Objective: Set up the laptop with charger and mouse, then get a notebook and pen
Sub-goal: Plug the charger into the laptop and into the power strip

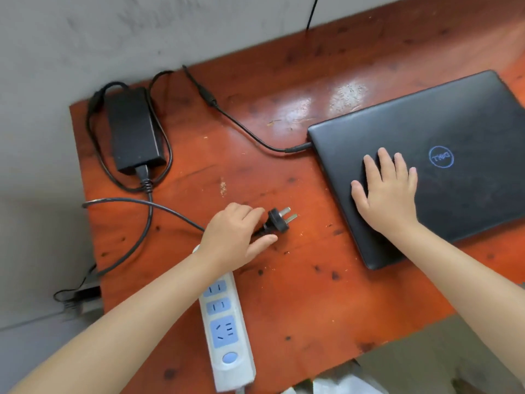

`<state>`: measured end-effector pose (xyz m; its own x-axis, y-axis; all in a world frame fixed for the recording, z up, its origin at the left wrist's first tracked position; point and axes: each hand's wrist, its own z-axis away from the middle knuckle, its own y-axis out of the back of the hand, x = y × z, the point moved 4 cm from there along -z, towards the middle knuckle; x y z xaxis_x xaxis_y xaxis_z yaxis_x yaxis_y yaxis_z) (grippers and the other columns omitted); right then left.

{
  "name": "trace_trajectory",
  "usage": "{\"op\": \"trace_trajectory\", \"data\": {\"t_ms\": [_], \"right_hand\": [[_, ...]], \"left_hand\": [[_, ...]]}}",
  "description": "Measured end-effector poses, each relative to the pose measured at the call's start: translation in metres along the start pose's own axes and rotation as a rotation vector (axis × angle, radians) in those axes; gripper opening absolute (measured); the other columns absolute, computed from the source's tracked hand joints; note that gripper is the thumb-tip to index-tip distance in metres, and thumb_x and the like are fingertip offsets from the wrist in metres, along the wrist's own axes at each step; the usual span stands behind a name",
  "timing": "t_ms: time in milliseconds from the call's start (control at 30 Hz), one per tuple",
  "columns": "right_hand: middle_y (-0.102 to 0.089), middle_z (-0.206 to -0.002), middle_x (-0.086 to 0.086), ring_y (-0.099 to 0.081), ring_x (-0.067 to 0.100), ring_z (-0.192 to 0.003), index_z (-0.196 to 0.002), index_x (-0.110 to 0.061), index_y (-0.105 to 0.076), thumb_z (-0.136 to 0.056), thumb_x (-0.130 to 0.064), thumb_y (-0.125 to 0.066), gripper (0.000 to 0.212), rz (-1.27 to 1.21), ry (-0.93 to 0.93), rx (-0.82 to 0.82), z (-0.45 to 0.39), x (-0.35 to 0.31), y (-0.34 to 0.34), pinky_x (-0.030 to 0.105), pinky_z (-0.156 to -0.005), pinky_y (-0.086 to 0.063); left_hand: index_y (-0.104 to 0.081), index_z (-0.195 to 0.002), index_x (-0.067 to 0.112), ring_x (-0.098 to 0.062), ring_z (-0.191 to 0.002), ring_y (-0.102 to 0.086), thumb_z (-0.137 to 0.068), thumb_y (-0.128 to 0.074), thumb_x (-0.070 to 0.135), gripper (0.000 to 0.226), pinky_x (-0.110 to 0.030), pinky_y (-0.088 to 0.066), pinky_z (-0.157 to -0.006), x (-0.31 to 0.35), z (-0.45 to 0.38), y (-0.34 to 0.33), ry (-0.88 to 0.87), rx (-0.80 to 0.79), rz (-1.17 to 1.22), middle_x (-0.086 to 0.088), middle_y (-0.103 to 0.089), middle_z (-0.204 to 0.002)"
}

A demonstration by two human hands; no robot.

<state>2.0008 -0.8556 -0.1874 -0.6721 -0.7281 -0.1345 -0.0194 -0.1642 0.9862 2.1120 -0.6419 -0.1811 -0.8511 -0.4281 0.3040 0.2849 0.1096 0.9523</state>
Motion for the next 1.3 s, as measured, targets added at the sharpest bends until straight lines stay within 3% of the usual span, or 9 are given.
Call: {"op": "trace_trajectory", "data": {"t_ms": [133,267,333,400,467,600,667,800,1300], "right_hand": [[-0.050,-0.135,0.026,-0.037,0.048,-0.129,-0.121,0.007,-0.054,-0.081,-0.018,-0.043,0.048,-0.052,0.152,0.036,0.011,-0.017,0.001,0.068,-0.102,-0.024],[-0.062,-0.118,0.029,-0.050,0.052,-0.116,-0.103,0.008,-0.065,-0.072,-0.007,-0.057,0.036,-0.101,0.382,0.048,0.026,-0.039,-0.001,0.072,-0.094,-0.031],[-0.065,-0.114,0.029,-0.052,0.053,-0.113,-0.097,0.008,-0.068,-0.069,-0.005,-0.059,0.032,-0.130,0.456,0.046,0.030,-0.049,-0.002,0.072,-0.092,-0.033],[-0.066,-0.113,0.028,-0.052,0.053,-0.113,-0.095,0.006,-0.069,-0.068,-0.003,-0.061,0.029,-0.147,0.520,0.030,0.033,-0.063,-0.006,0.073,-0.092,-0.032],[-0.065,-0.115,0.028,-0.050,0.053,-0.115,-0.097,0.006,-0.068,-0.069,-0.001,-0.065,0.029,-0.156,0.577,-0.004,0.037,-0.080,-0.013,0.072,-0.093,-0.031],[-0.049,-0.137,0.023,-0.035,0.045,-0.132,-0.121,-0.001,-0.057,-0.082,-0.012,-0.062,0.041,-0.163,0.607,-0.171,0.049,-0.113,-0.036,0.064,-0.106,-0.022],[-0.041,-0.144,0.021,-0.030,0.041,-0.136,-0.129,-0.004,-0.050,-0.088,-0.021,-0.052,0.045,-0.098,0.611,-0.204,0.057,-0.121,-0.045,0.061,-0.110,-0.019],[-0.053,-0.133,0.025,-0.045,0.045,-0.125,-0.121,-0.002,-0.058,-0.082,-0.032,-0.033,0.055,-0.061,0.608,-0.175,0.060,-0.121,-0.047,0.064,-0.101,-0.032],[-0.050,-0.135,0.026,-0.041,0.045,-0.128,-0.121,-0.001,-0.056,-0.080,-0.035,-0.028,0.061,-0.089,0.614,-0.118,0.060,-0.121,-0.049,0.064,-0.104,-0.026]], "left_hand": [[-0.072,-0.078,-0.002,-0.029,-0.045,-0.063,-0.045,-0.092,0.008,0.040,-0.027,-0.051,-0.039,0.016,0.007,-0.007,0.080,-0.007,-0.062,-0.014,-0.066,-0.054],[-0.071,-0.084,-0.003,-0.029,-0.045,-0.061,-0.070,-0.073,0.008,0.017,-0.024,-0.046,-0.034,0.020,0.008,0.014,0.186,0.181,-0.097,-0.014,-0.063,-0.055],[-0.071,-0.085,-0.002,-0.028,-0.041,-0.059,-0.080,-0.054,0.016,0.026,-0.021,-0.042,-0.031,0.010,0.014,0.035,0.221,0.251,-0.168,-0.014,-0.062,-0.055],[-0.072,-0.082,0.000,-0.027,-0.038,-0.058,-0.080,-0.051,0.021,0.030,-0.020,-0.041,-0.029,0.000,0.025,0.054,0.212,0.276,-0.223,-0.014,-0.061,-0.054],[-0.072,-0.085,0.000,-0.029,-0.044,-0.062,-0.081,-0.058,0.020,0.024,-0.025,-0.044,-0.033,-0.007,0.040,0.064,0.201,0.185,-0.197,-0.016,-0.063,-0.058],[-0.063,-0.110,0.014,-0.028,-0.086,-0.062,-0.093,-0.053,0.024,0.022,-0.029,-0.039,-0.060,-0.022,0.074,0.063,0.362,-0.054,-0.061,-0.009,-0.069,-0.089],[-0.064,-0.105,0.015,-0.025,-0.085,-0.060,-0.093,-0.052,0.025,0.019,-0.026,-0.036,-0.062,-0.026,0.086,0.065,0.443,-0.084,0.004,-0.006,-0.070,-0.090],[-0.067,-0.101,0.014,-0.021,-0.079,-0.055,-0.093,-0.051,0.026,0.021,-0.031,-0.041,-0.063,-0.032,0.095,0.063,0.553,-0.165,0.063,-0.004,-0.071,-0.091],[-0.060,-0.086,0.010,-0.018,-0.068,-0.047,-0.096,-0.047,0.025,0.023,-0.034,-0.041,-0.061,-0.029,0.105,0.067,0.523,-0.331,0.034,0.008,-0.042,-0.055]]}}
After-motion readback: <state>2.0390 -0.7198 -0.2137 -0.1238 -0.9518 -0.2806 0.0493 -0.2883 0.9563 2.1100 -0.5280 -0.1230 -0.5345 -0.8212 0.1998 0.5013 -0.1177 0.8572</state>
